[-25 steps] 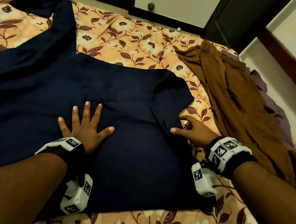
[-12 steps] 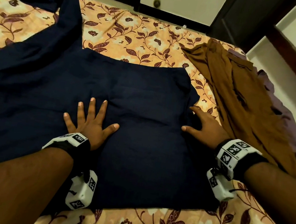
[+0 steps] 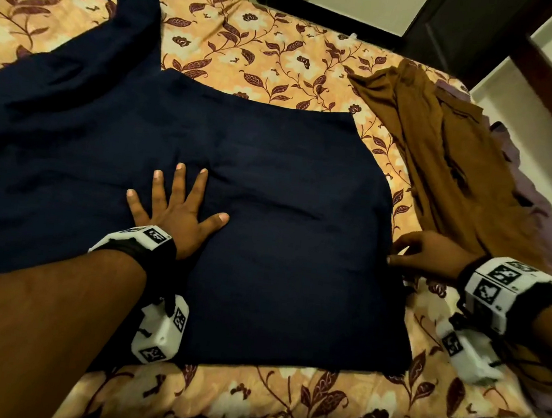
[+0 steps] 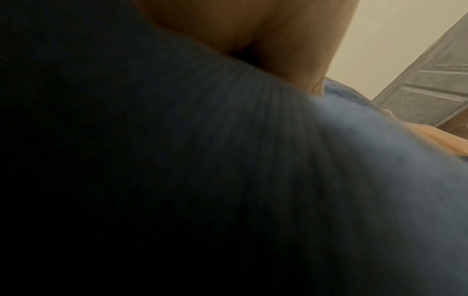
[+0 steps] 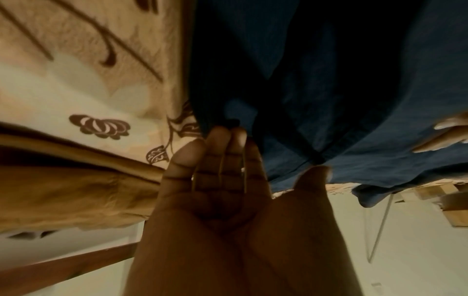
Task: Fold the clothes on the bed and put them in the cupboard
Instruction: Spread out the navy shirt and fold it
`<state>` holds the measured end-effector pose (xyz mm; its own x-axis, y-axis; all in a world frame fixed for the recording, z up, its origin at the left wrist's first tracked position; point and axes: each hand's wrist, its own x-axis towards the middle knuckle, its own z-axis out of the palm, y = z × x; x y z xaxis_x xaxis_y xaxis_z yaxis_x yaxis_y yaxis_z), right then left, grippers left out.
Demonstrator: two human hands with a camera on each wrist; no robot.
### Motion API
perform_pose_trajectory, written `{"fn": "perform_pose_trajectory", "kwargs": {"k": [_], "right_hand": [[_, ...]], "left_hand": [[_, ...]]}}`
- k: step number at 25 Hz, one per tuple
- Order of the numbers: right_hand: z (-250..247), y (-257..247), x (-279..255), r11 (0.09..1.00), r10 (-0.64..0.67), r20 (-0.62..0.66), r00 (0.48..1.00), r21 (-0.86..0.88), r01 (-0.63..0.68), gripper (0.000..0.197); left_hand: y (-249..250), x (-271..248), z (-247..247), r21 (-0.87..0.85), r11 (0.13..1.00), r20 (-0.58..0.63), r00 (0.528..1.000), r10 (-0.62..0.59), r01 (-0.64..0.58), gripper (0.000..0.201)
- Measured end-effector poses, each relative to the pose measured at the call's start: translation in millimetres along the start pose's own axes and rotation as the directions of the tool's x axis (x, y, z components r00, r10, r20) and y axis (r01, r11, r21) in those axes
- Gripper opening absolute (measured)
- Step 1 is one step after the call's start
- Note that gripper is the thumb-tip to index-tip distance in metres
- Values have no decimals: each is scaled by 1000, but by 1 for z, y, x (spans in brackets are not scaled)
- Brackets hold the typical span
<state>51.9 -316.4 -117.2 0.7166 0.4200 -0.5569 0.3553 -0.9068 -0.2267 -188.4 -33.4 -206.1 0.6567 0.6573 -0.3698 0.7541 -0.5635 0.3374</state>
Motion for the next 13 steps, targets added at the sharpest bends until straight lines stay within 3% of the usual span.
{"fn": "perform_pose_trajectory", "kwargs": {"k": [3, 6, 7, 9, 11, 13], "right_hand": [[21, -20, -21, 997, -49, -30, 998, 63, 51, 47], [36, -39, -29, 974, -110, -200, 974, -216, 66, 35], [42, -50, -34, 946, -170, -206, 964, -307, 101, 31], [53, -72, -44, 853, -378, -63, 924, -413, 321, 34], [52, -83, -45, 825, -499, 24, 866, -293, 484, 39], [32, -75, -17, 894, -444, -207, 872, -31, 448, 26]], "left_hand": [[0, 0, 0, -7, 1000, 3, 1000, 0, 0, 83], [0, -2, 0, -7, 1000, 2, 1000, 3, -3, 83], [0, -1, 0, -3, 1000, 3, 1000, 4, -4, 83], [-1, -1, -1, 3, 1000, 1, 1000, 1, -1, 83], [0, 0, 0, -4, 1000, 5, 1000, 2, -2, 83], [-1, 0, 1, -9, 1000, -1, 1000, 3, -3, 83]]}}
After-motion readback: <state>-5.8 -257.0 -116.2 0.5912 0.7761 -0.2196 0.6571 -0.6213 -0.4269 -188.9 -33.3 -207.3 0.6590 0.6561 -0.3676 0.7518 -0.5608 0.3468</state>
